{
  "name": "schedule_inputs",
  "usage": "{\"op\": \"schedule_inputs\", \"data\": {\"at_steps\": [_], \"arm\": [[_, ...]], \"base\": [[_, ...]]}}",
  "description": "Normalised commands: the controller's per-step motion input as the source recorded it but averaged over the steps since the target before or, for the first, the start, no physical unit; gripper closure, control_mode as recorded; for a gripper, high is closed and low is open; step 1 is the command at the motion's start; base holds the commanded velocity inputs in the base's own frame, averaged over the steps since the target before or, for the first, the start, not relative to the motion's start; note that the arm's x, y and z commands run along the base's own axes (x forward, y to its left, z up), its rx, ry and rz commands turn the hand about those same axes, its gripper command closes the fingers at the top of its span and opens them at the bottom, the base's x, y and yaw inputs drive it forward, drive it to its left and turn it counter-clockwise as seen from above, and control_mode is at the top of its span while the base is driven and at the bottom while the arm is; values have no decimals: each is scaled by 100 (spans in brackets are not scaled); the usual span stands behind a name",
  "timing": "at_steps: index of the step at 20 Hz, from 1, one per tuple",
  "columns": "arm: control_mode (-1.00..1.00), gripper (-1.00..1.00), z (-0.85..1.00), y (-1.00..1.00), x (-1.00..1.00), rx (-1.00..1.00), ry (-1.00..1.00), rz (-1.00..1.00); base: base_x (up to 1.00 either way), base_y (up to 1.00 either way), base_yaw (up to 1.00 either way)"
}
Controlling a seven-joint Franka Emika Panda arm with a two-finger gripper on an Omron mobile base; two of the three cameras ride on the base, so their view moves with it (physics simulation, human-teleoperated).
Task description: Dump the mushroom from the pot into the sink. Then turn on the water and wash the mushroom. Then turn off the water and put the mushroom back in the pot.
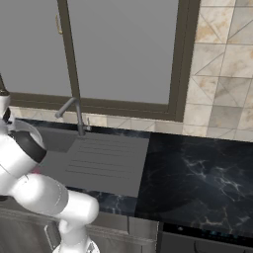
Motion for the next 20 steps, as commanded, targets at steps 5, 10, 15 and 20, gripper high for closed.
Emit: {"op": "schedule_inputs", "data": {"at_steps": [5, 10, 15, 20], "arm": [[-100, 100, 0, 24, 46, 10, 0, 4], [-100, 100, 6, 21, 42, 9, 0, 1], [-100, 100, 15, 15, 29, 6, 0, 0], [-100, 100, 19, 15, 16, 4, 0, 0]], "base": [[0, 0, 0], [0, 0, 0], [0, 0, 0], [0, 0, 0]]}}
